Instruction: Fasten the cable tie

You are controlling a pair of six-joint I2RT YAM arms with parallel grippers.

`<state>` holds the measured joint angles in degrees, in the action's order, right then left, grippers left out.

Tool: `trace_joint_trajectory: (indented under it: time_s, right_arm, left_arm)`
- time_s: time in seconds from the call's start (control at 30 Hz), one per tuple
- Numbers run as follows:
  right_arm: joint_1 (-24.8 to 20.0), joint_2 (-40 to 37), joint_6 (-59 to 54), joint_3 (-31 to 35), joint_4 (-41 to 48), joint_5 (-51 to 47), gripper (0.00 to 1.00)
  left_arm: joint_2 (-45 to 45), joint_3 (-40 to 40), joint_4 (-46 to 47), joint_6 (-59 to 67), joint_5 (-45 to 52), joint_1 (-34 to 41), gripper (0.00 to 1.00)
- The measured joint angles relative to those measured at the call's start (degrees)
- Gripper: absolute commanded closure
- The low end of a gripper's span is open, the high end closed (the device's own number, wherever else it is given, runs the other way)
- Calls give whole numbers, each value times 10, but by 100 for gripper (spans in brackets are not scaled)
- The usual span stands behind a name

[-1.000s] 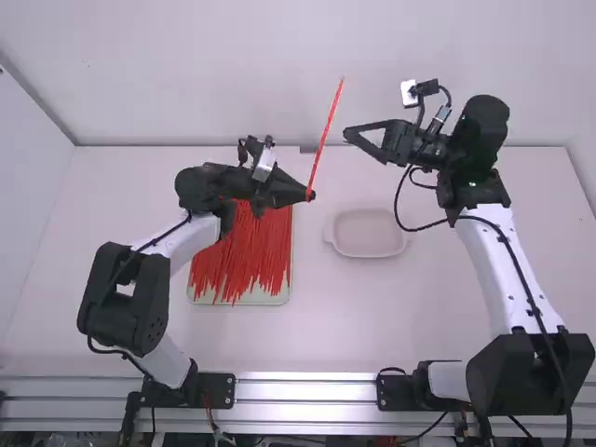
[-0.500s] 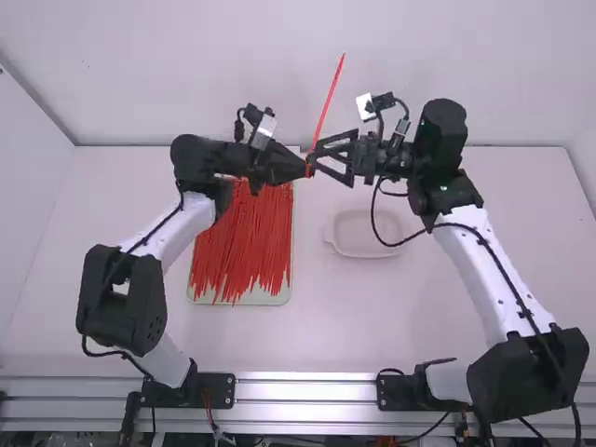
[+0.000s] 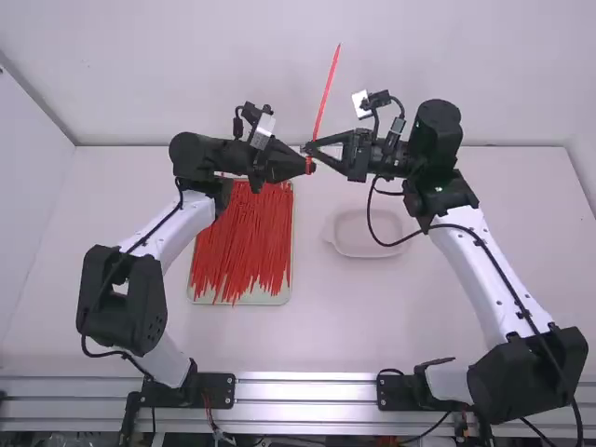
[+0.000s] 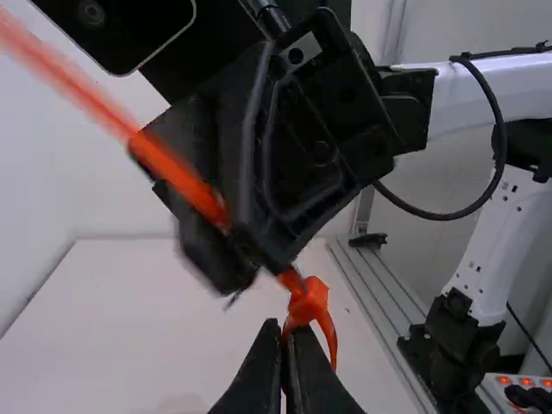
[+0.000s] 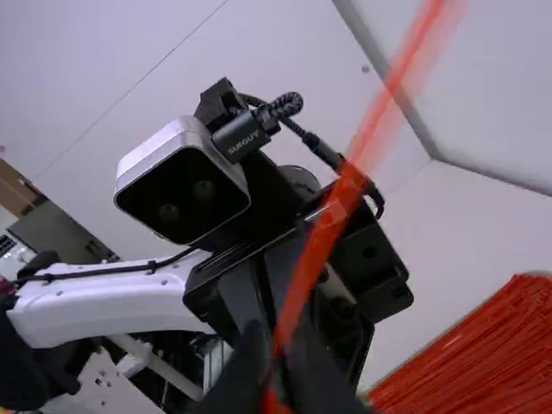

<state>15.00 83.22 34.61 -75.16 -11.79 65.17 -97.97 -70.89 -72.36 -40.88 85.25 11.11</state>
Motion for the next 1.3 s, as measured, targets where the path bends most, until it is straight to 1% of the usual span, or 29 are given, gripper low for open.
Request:
trace_joint_trajectory:
  time_s: [0.17,0.23,0.27,0.3,0.33,0.47,0.53,0.63,0.7,0.77,0.83,0.9,0.97,1.0,1.07,1.2,1.23,1.3]
  right_arm:
    - [0,-1,0,0,2,-4,100]
    - [0,-1,0,0,2,-4,100]
    - [0,-1,-1,0,2,-4,100]
    - [0,-1,-1,0,3,-3,100]
    - [0,-1,0,0,4,0,100]
    - [3,-3,-1,0,6,21,100]
    - [-4,-5,-5,0,6,28,100]
    - [-33,-5,-10,0,7,32,100]
    - [-68,-5,-15,0,10,35,100]
    - [-93,-5,-26,0,29,39,100]
    - [-125,-5,-53,0,80,38,100]
    - [-139,-5,-74,0,126,31,100]
    - [-158,-5,-123,0,216,5,100]
    - [-161,-5,-132,-1,232,-2,100]
    - [-170,-5,-173,-1,295,-36,100]
    - [-172,-5,-229,-1,365,-102,100]
    - [-165,-5,-250,-1,397,-146,100]
    - [-158,-5,-266,-1,425,-188,100]
  left_arm:
    - [-1,0,0,0,-2,0,98]
    - [-1,0,0,0,-2,0,97]
    - [-1,0,-2,1,-3,0,73]
    - [-1,0,-1,2,-5,0,71]
    - [-1,0,-1,3,-9,0,1]
    - [-2,0,14,-1,-34,-4,1]
    - [-2,0,58,1,-46,-5,1]
    - [-2,0,127,25,-53,-4,1]
    - [-2,0,197,59,-57,-4,1]
    - [-2,0,252,91,-63,-3,1]
    - [-2,0,318,133,-73,-3,1]
    - [-2,0,353,162,-78,-3,1]
    - [-2,0,419,207,-93,-4,1]
    - [-2,0,438,217,-99,-5,1]
    - [-2,-1,504,255,-124,-7,1]
    - [-2,-1,594,310,-169,-10,1]
    - [-2,-1,636,336,-190,-14,1]
    - [-2,-1,667,356,-205,-18,1]
